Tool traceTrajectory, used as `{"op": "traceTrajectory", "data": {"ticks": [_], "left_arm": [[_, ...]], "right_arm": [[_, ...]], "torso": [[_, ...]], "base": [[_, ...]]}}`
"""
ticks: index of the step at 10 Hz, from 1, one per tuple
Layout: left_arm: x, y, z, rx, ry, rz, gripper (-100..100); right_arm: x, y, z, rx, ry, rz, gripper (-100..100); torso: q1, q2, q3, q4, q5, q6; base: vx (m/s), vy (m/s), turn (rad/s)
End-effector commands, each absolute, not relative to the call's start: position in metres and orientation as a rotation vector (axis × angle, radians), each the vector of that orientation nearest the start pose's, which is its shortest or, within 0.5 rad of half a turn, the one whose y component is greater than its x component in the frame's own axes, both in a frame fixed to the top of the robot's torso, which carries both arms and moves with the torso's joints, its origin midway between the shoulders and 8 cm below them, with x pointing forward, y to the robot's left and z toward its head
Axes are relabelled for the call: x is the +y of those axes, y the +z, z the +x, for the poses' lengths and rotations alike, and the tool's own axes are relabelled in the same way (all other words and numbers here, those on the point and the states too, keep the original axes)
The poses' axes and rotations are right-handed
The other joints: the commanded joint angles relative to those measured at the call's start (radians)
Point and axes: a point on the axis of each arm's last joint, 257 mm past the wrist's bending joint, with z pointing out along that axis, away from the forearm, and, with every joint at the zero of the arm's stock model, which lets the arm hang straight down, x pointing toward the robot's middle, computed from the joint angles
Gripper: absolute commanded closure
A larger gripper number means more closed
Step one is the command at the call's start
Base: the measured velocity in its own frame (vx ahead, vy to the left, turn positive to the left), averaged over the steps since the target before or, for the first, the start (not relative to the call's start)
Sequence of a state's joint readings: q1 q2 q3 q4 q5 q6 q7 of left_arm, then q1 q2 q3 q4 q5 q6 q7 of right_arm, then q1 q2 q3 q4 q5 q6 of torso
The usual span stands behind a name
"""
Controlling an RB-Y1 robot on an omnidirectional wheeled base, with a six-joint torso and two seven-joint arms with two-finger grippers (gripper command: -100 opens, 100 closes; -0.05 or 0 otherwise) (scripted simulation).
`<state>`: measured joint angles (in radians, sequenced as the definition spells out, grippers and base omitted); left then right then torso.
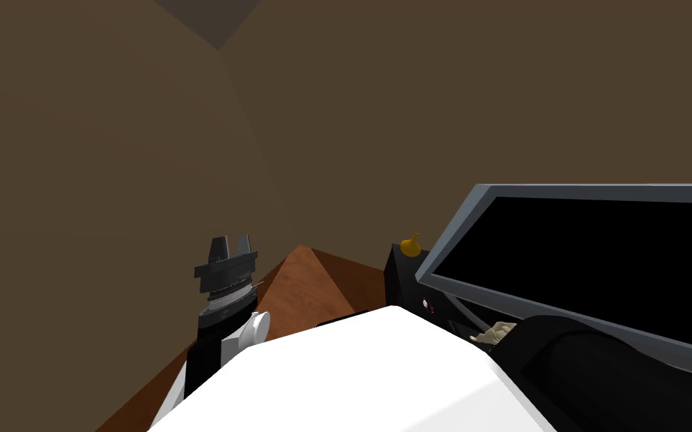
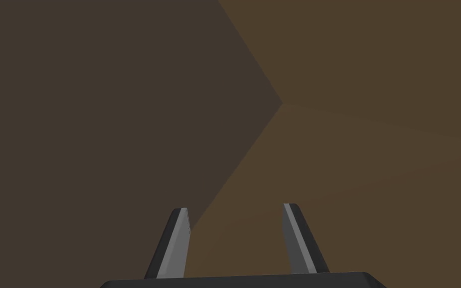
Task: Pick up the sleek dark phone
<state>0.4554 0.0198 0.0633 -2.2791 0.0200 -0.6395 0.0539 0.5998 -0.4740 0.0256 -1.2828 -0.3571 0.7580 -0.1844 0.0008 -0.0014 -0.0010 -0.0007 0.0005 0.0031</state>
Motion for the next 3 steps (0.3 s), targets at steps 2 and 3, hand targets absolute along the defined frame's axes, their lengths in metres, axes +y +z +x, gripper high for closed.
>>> {"op": "traceTrajectory", "data": {"ticks": [2,3], "left_arm": [[0.2889,0.0636,0.3168,0.478,-1.357,-0.516,0],[0.2889,0.0636,0.3168,0.478,-1.357,-0.516,0]], "right_arm": [[-0.4678,-0.5881,-0.0067,-1.835,0.267,-2.695,100],[-0.4679,-0.5877,-0.0067,-1.834,0.268,-2.695,0]], "torso": [[0.000,0.000,0.000,0.000,0.000,0.000],[0.000,0.000,0.000,0.000,0.000,0.000]], "base": [[0.000,0.000,0.000],[0.000,0.000,0.000]]}}
